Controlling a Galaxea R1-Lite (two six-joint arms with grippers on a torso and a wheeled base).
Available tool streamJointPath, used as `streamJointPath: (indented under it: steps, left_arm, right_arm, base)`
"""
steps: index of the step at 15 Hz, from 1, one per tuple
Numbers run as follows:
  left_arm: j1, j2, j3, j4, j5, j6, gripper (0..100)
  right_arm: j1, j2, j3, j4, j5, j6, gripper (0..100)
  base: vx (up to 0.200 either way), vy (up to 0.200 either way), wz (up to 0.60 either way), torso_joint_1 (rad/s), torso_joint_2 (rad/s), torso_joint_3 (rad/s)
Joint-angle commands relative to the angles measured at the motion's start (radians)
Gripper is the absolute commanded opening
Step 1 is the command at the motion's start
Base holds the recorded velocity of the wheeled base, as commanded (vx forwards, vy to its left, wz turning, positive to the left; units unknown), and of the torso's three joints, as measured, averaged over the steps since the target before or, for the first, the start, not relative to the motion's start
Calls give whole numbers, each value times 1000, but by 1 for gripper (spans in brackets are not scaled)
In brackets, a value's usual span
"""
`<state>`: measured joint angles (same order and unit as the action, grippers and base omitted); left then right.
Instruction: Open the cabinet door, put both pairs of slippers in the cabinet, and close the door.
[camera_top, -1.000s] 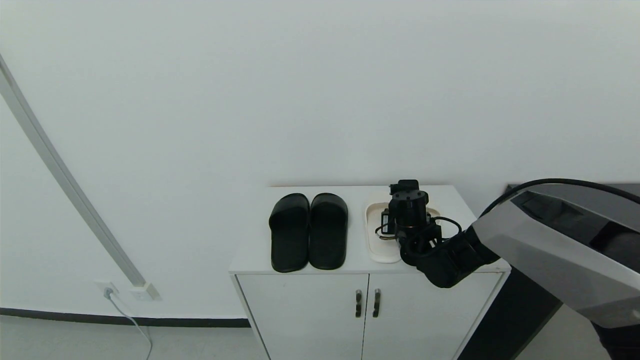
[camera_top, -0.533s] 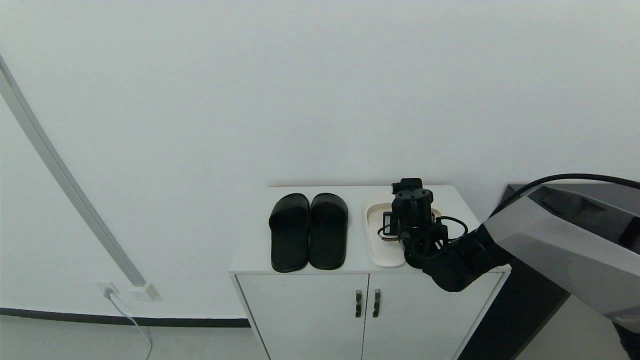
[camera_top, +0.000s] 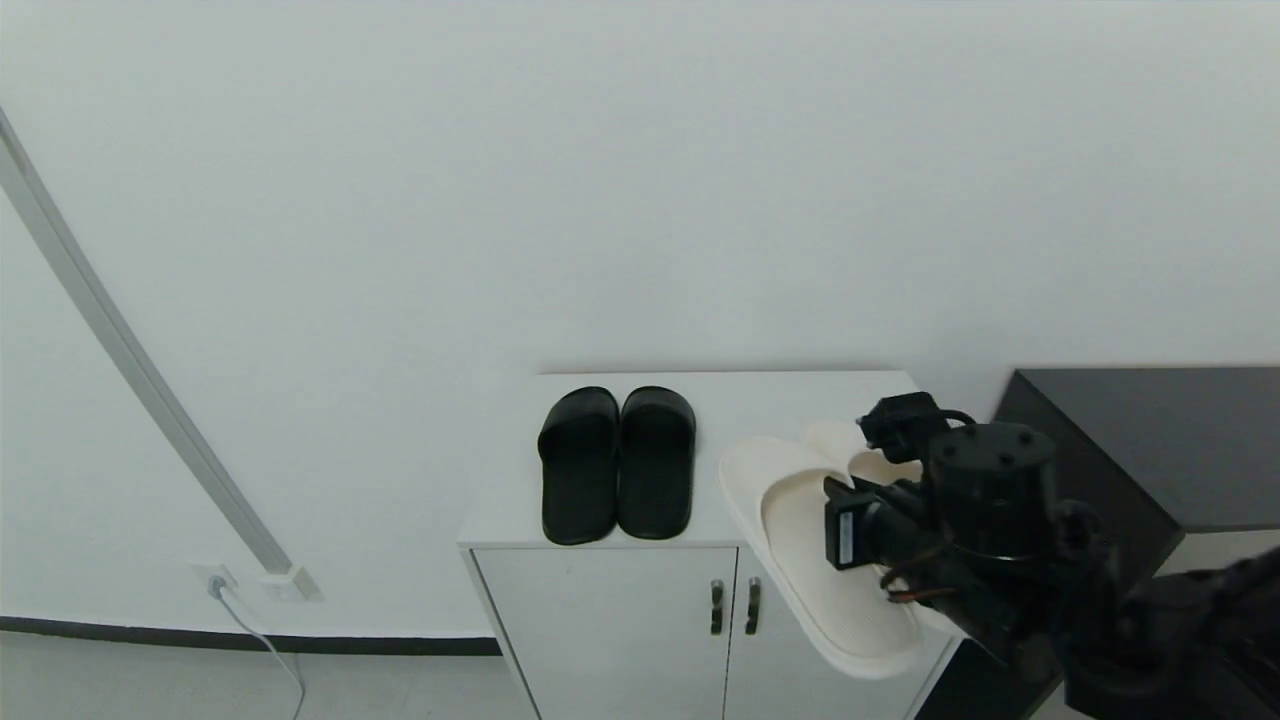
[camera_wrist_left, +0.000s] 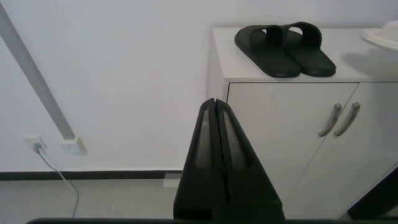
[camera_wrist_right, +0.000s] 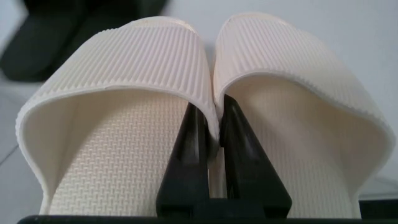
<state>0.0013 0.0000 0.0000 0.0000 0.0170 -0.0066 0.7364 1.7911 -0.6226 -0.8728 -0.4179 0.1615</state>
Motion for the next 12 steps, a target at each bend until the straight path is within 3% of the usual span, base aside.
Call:
streamJointPath:
  steps: [1, 5, 12]
  left_arm:
    - [0, 2, 0, 0, 0, -1, 0]
    - [0, 2, 0, 0, -2, -1, 0]
    - [0, 2, 0, 0, -2, -1, 0]
  right_arm:
    - [58, -234, 139, 26, 73, -3, 0]
    - [80, -257, 176, 46, 83, -2, 0]
    - [80, -243, 185, 46, 108, -2, 0]
  base:
    - [0, 0, 0, 0, 0, 0]
    - [0, 0, 0, 0, 0, 0]
    - [-200, 0, 0, 4, 5, 2]
